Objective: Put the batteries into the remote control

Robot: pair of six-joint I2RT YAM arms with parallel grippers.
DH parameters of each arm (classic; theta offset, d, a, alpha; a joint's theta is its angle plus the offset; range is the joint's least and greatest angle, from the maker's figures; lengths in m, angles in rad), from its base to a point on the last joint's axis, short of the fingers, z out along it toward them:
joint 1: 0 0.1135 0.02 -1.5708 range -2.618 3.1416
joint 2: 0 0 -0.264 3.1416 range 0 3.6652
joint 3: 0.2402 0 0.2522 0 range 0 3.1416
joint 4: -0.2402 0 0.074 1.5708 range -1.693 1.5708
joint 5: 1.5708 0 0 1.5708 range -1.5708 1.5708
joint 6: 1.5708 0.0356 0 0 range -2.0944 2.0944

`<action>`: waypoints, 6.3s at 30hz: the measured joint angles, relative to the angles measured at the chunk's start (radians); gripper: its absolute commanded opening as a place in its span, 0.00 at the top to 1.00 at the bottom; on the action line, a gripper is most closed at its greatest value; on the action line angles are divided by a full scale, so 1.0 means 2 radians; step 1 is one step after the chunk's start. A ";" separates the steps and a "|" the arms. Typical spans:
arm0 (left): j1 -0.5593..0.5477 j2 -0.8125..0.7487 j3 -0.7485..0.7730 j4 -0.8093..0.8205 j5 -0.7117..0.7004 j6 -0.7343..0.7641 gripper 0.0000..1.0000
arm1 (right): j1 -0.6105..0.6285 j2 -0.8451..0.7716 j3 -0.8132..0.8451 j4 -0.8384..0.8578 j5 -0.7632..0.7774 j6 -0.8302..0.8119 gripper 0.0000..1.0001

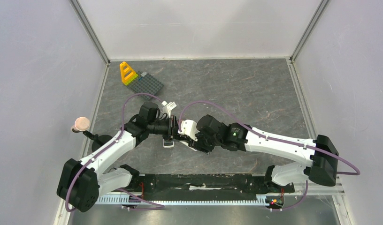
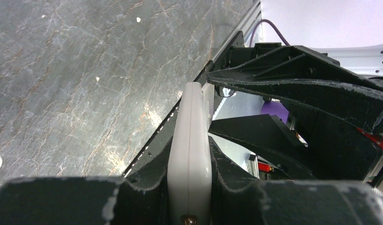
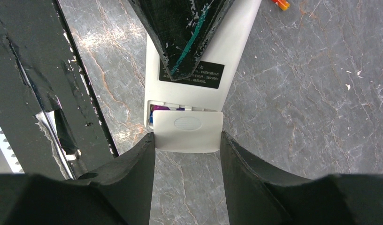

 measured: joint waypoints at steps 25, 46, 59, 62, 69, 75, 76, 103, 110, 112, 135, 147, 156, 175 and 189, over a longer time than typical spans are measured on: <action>-0.001 0.002 -0.003 0.009 -0.017 -0.014 0.98 | -0.001 0.020 0.008 0.007 0.011 0.048 0.98; 0.001 0.001 -0.014 0.025 -0.016 -0.031 0.98 | -0.001 0.037 0.024 -0.009 0.015 0.078 0.64; 0.004 0.004 -0.014 0.027 -0.006 -0.031 0.98 | -0.001 0.037 0.031 -0.020 0.015 0.076 0.40; 0.004 0.007 -0.014 0.032 0.000 -0.031 0.98 | -0.001 0.038 0.032 -0.016 0.015 0.076 0.32; 0.004 0.008 -0.013 0.039 0.010 -0.031 0.98 | -0.001 0.038 0.032 -0.004 0.023 0.073 0.22; 0.006 0.011 -0.012 0.041 0.013 -0.031 0.98 | -0.001 0.035 0.036 0.005 0.027 0.078 0.03; 0.007 0.011 -0.012 0.041 0.013 -0.031 0.98 | -0.001 0.032 0.036 0.007 0.028 0.081 0.02; 0.009 -0.066 -0.018 0.240 0.035 -0.276 0.98 | -0.052 -0.241 -0.120 0.132 0.101 0.580 0.07; 0.009 -0.066 -0.030 0.293 0.038 -0.329 0.98 | -0.052 -0.264 -0.164 0.194 0.089 0.625 0.14; 0.009 -0.067 -0.034 0.300 0.039 -0.331 0.98 | -0.052 -0.266 -0.172 0.206 0.088 0.632 0.17; 0.008 -0.084 -0.050 0.328 0.051 -0.366 0.98 | -0.064 -0.281 -0.220 0.317 0.049 0.667 0.67; 0.012 -0.083 -0.059 0.373 0.051 -0.385 0.98 | -0.077 -0.272 -0.228 0.361 0.018 0.668 0.78; 0.027 -0.083 -0.066 0.407 0.047 -0.410 0.98 | -0.087 -0.237 -0.237 0.437 0.006 0.668 0.80; 0.012 -0.083 -0.063 0.340 0.038 -0.374 0.98 | -0.090 -0.205 -0.230 0.412 -0.022 0.653 0.31; 0.011 -0.073 -0.049 0.311 0.056 -0.327 0.98 | -0.134 -0.259 -0.214 0.325 -0.113 0.576 0.10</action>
